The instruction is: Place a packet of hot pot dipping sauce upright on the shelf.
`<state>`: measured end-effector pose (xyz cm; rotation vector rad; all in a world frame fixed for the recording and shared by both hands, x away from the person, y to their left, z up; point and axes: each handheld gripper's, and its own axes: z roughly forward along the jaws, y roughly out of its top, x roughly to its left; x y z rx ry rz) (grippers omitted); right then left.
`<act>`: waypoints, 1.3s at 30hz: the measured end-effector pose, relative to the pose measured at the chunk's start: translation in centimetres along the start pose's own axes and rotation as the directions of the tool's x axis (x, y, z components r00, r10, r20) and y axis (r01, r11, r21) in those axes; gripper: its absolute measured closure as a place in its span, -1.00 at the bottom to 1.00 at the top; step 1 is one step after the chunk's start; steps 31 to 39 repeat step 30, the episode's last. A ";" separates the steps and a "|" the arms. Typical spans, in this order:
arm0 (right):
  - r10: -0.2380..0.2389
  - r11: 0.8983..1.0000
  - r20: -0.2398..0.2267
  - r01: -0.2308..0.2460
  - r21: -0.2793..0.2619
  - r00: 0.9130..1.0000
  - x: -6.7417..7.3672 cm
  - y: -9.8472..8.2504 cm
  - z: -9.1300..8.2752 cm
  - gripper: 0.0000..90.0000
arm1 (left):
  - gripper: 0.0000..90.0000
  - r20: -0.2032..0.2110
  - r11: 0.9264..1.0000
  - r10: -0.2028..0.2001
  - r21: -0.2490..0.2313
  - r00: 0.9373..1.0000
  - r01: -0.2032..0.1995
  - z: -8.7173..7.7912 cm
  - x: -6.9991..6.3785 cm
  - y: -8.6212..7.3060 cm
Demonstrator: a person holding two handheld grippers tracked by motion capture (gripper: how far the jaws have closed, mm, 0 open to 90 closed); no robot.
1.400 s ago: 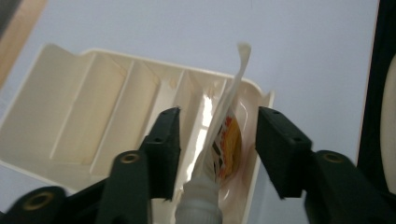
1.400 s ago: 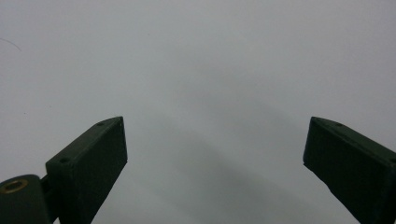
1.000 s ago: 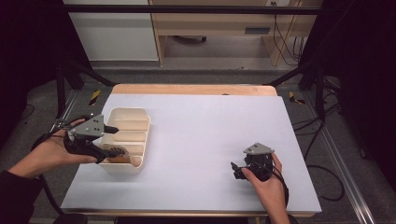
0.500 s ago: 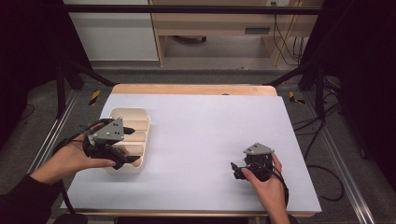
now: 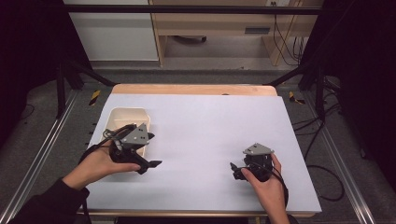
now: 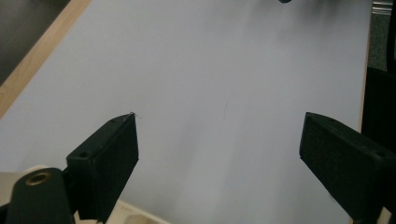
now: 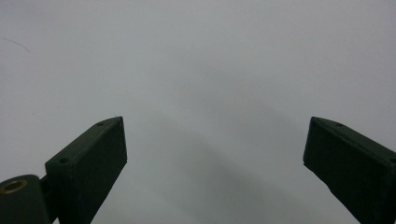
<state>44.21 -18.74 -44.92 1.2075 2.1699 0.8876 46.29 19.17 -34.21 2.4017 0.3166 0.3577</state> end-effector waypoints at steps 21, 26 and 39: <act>-0.010 1.000 -0.006 0.010 -0.004 1.000 0.2 -0.2 -0.2 -0.86 | -0.80 0.028 0.994 -0.060 -0.085 0.998 0.062 9.4 -3.0 0.4; -0.010 1.000 -0.007 0.010 0.001 1.000 0.4 -0.3 -0.2 -0.86 | -0.81 0.015 0.989 -0.113 -0.090 0.993 0.114 11.5 -3.3 -1.6; -0.013 1.000 -0.009 0.013 0.006 1.000 0.6 -0.2 0.1 -0.86 | -0.82 -0.005 0.990 -0.121 -0.069 0.993 0.120 11.9 -3.3 -2.5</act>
